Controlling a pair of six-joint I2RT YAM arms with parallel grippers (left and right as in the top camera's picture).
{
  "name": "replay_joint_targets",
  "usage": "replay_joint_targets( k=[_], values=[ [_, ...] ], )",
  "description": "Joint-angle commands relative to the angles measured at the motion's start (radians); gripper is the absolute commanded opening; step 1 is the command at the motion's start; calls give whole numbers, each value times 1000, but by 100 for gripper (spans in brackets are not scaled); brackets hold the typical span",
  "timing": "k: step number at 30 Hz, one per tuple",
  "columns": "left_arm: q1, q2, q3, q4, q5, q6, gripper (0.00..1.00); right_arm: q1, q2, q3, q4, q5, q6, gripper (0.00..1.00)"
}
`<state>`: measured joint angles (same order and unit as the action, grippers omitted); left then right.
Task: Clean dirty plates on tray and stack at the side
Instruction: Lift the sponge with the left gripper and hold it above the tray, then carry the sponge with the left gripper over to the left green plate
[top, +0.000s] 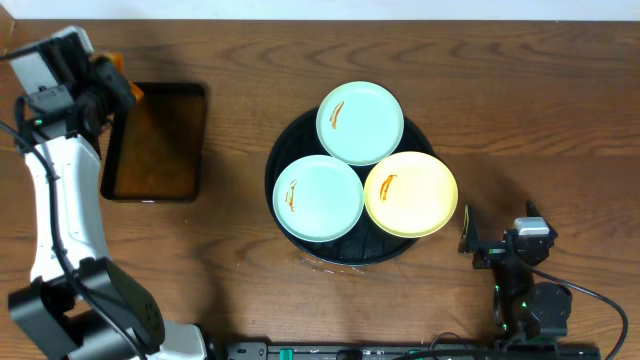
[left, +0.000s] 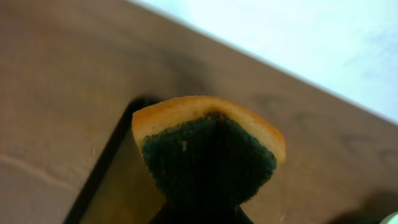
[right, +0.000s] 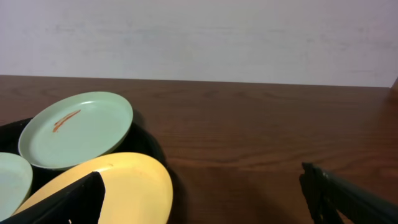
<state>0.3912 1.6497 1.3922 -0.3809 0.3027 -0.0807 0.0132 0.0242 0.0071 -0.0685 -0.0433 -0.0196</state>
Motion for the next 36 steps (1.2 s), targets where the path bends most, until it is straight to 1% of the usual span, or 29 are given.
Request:
replay_joint_targets(
  k=[1, 4, 6, 7, 10, 12, 15, 17, 19, 23, 24, 26, 30, 31, 34, 36],
  values=[
    [3, 107, -88, -3, -31, 10, 8, -6, -5, -2, -3, 10, -12, 99],
    [3, 165, -101, -10, -29, 9, 8, -6, -5, -2, -4, 10, -12, 99],
    [3, 156, -93, 5, -22, 9, 7, -6, -5, -2, -4, 9, -12, 99],
    [3, 131, -75, 16, -16, 9, 8, -6, -5, -2, -4, 9, -12, 99],
    [3, 25, -42, 93, 75, 9, 7, -6, -5, -2, -4, 10, -12, 99],
    [0, -83, -39, 184, 113, 9, 7, -6, -4, -2, -4, 10, -12, 99],
    [-5, -122, -40, 195, 112, 11, 7, -6, -4, -2, -3, 9, -12, 99],
    [-5, -101, -48, 172, 103, 51, 7, -6, -4, -2, -4, 10, -12, 99],
    [-5, -26, -71, 137, 93, 95, 7, -6, -4, -2, -4, 9, -12, 99],
    [-5, 151, -85, 90, 95, 95, 7, -6, -5, -2, -4, 10, -12, 99],
    [-5, 187, -85, 85, 119, 95, 8, -6, -4, -2, -4, 9, -12, 99],
    [-4, 203, -84, 92, 169, 94, 7, -6, -4, -2, -4, 10, -12, 99],
    [-4, 100, -48, 109, 184, 80, 7, -6, -4, -2, -4, 10, -12, 99],
    [-4, 48, -39, 123, 184, 80, 7, -6, -5, -2, -4, 10, -12, 99],
    [-4, -124, -36, 223, 183, 81, 7, -6, -4, -2, -4, 10, -12, 99],
    [-4, -180, -36, 250, 182, 85, 7, -6, -4, -2, -4, 10, -12, 99]
  ],
)
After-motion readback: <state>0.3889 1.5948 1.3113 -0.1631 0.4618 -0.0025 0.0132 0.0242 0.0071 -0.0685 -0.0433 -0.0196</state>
